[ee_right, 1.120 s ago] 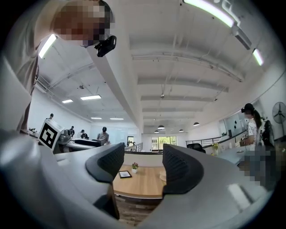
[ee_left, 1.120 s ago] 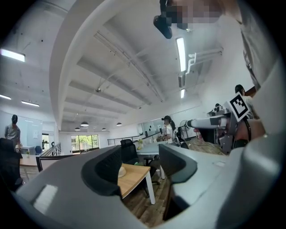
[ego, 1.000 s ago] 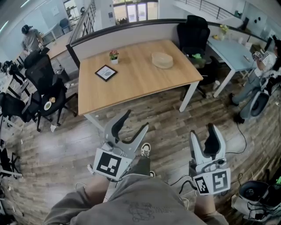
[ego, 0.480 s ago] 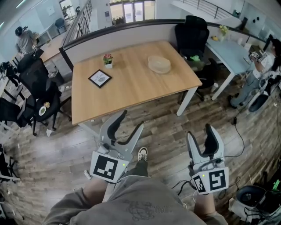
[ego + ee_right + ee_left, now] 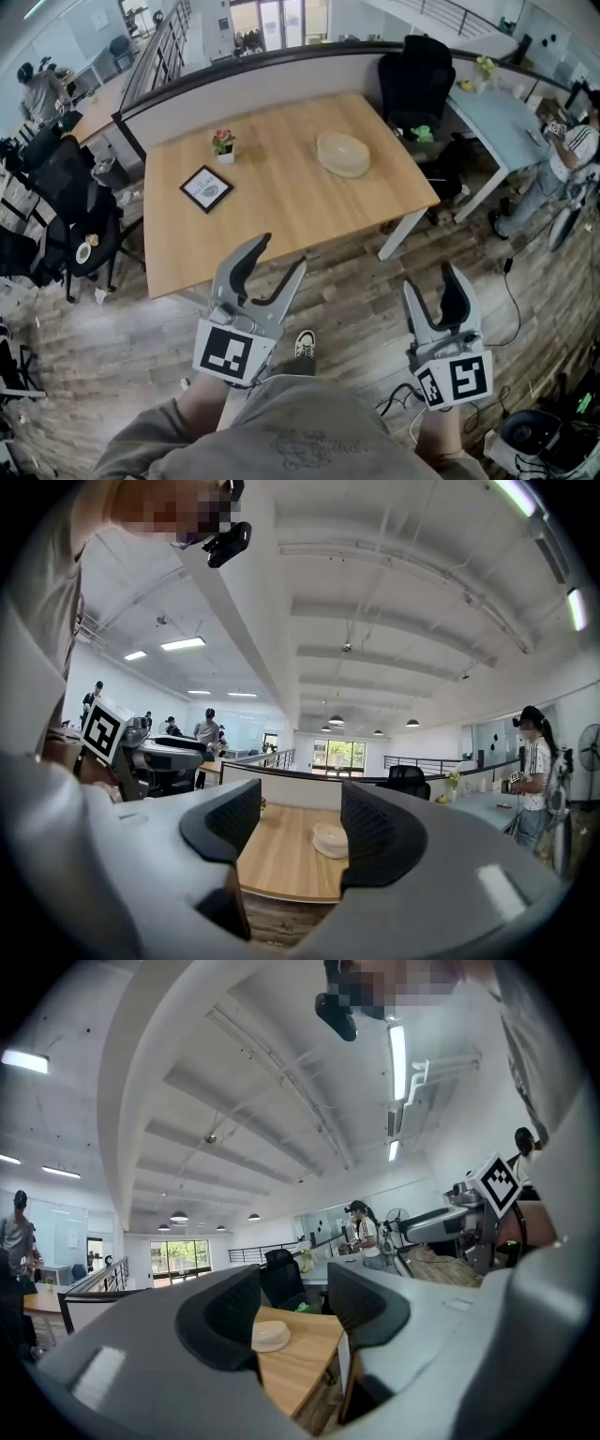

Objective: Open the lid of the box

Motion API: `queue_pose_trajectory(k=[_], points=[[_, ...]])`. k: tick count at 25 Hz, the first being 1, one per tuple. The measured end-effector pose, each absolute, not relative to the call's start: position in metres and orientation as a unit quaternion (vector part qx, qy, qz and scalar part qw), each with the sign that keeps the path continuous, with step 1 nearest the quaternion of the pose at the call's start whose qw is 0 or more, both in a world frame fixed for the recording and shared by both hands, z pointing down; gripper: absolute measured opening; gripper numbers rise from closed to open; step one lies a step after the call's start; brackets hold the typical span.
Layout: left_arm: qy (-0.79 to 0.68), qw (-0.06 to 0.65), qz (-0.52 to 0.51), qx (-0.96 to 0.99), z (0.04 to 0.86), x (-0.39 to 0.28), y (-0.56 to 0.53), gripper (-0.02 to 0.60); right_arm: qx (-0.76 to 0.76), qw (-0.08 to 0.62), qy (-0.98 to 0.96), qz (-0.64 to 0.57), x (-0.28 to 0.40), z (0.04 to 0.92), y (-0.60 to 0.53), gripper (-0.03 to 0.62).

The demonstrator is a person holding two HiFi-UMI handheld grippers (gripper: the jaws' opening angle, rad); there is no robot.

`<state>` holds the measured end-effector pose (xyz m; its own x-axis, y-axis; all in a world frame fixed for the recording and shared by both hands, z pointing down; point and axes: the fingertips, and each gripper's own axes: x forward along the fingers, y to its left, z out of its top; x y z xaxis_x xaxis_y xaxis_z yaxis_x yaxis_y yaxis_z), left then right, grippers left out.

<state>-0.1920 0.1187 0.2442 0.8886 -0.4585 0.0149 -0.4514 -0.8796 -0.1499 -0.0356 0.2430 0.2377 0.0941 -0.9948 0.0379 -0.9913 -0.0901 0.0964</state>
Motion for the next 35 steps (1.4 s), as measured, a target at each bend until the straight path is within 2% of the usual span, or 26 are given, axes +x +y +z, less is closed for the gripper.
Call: queue_pose_trajectory(k=[10,21,33,35], points=[[0.209,0.063,-0.035,-0.975,0.249,-0.155,0.016,0.221,0.749,0.047,-0.661,-0.027,-0.006,0.223,0.135,0.254],[0.211,0.064,-0.042,-0.975,0.259,-0.113,-0.047,0.221,0.749,0.061,-0.659,-0.004,0.032,0.244,0.078,0.255],[0.27,0.074,-0.041,-0.959,0.259,-0.034,-0.107,0.219,0.715,0.05,-0.697,-0.007,0.132,0.255,-0.003,0.254],[0.288,0.077,-0.042,-0.954,0.256,-0.02,-0.117,0.183,0.713,0.054,-0.699,-0.005,0.158,0.256,-0.017,0.253]])
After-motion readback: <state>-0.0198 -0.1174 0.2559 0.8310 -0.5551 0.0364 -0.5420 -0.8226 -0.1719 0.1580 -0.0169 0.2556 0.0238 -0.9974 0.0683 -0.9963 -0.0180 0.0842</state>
